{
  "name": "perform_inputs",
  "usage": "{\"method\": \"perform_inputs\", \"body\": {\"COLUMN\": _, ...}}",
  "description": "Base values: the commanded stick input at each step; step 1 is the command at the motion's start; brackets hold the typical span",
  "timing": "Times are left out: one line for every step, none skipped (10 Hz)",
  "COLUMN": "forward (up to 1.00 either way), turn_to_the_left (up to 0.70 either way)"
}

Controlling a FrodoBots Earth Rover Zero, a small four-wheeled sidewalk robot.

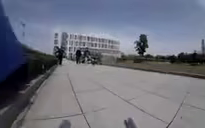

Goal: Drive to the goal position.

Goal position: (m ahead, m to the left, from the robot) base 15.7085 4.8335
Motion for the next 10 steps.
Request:
{"method": "perform_inputs", "body": {"forward": 0.0, "turn_to_the_left": 0.13}}
{"method": "perform_inputs", "body": {"forward": 0.0, "turn_to_the_left": 0.0}}
{"method": "perform_inputs", "body": {"forward": 0.0, "turn_to_the_left": 0.0}}
{"method": "perform_inputs", "body": {"forward": 0.0, "turn_to_the_left": 0.0}}
{"method": "perform_inputs", "body": {"forward": 0.0, "turn_to_the_left": 0.0}}
{"method": "perform_inputs", "body": {"forward": 0.0, "turn_to_the_left": 0.0}}
{"method": "perform_inputs", "body": {"forward": 0.0, "turn_to_the_left": 0.0}}
{"method": "perform_inputs", "body": {"forward": 0.0, "turn_to_the_left": 0.0}}
{"method": "perform_inputs", "body": {"forward": 0.0, "turn_to_the_left": 0.0}}
{"method": "perform_inputs", "body": {"forward": 0.0, "turn_to_the_left": 0.0}}
